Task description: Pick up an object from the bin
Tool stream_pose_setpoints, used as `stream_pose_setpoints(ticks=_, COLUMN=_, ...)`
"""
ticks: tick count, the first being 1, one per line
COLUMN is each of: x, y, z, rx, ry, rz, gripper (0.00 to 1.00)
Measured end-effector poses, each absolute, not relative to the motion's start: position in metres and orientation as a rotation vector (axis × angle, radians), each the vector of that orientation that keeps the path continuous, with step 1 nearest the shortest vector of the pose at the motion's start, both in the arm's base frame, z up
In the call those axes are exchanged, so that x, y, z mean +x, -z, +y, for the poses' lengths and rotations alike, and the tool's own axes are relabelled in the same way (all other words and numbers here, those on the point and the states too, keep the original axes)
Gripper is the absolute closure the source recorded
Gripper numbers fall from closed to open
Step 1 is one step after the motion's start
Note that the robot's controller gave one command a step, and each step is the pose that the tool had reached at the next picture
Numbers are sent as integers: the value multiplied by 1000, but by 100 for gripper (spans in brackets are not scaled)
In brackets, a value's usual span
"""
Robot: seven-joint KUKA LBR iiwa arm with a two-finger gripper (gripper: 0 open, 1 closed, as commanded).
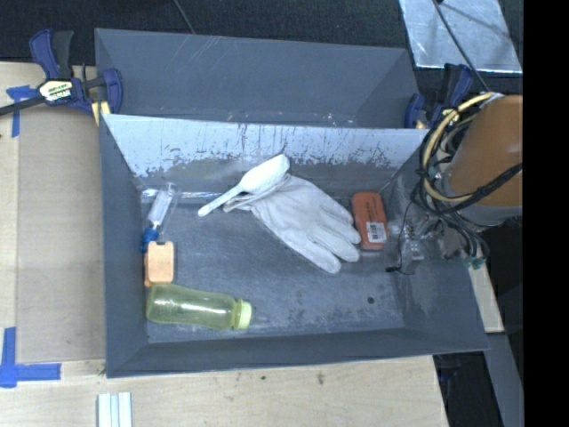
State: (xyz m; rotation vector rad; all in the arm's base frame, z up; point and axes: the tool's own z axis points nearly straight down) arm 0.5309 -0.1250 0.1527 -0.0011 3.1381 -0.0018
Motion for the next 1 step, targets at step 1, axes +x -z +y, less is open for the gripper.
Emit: stream_pose_setpoints(ticks=1, x=531, y=-153, z=-125, rx=-3, ry=2, rz=3138, gripper=0)
